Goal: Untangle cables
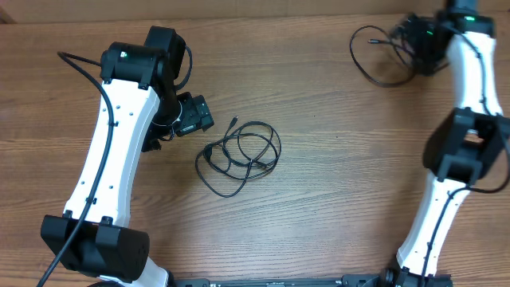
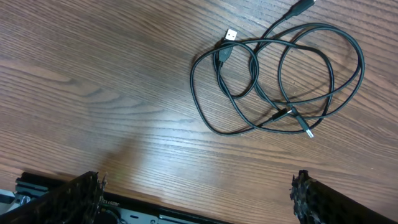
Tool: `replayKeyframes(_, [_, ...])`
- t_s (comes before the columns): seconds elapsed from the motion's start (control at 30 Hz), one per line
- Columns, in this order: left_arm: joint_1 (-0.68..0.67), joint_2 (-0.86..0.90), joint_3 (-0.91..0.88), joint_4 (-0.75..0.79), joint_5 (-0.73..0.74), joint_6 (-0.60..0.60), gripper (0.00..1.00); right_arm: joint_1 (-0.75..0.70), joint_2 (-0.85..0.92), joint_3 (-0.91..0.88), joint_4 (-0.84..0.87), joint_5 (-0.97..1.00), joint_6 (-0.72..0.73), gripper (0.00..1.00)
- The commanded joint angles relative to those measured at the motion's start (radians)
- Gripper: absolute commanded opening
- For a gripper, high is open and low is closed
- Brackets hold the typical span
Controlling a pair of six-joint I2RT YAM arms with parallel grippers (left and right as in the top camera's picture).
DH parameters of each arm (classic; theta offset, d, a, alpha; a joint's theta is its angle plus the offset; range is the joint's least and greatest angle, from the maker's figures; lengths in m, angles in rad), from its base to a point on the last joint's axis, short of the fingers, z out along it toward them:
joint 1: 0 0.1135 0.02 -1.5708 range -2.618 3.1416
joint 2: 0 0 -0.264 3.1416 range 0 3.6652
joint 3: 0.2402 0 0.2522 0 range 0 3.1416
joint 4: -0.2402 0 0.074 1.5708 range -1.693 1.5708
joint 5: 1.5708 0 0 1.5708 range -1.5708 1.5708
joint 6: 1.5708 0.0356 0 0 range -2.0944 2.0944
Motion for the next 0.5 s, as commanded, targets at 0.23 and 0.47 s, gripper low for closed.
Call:
replayKeyframes(0.23, [-0.006, 0.002, -0.005, 0.001, 0.01, -0.006, 0.99, -0.064, -0.066, -0.006, -0.161, 0.09, -0.01, 1.0])
replayKeyframes(0.47, [-0.006, 0.002, -0.005, 0.001, 0.01, -0.006, 1.0, 0.008, -0.066, -0.117, -0.061, 0.09, -0.002, 1.0])
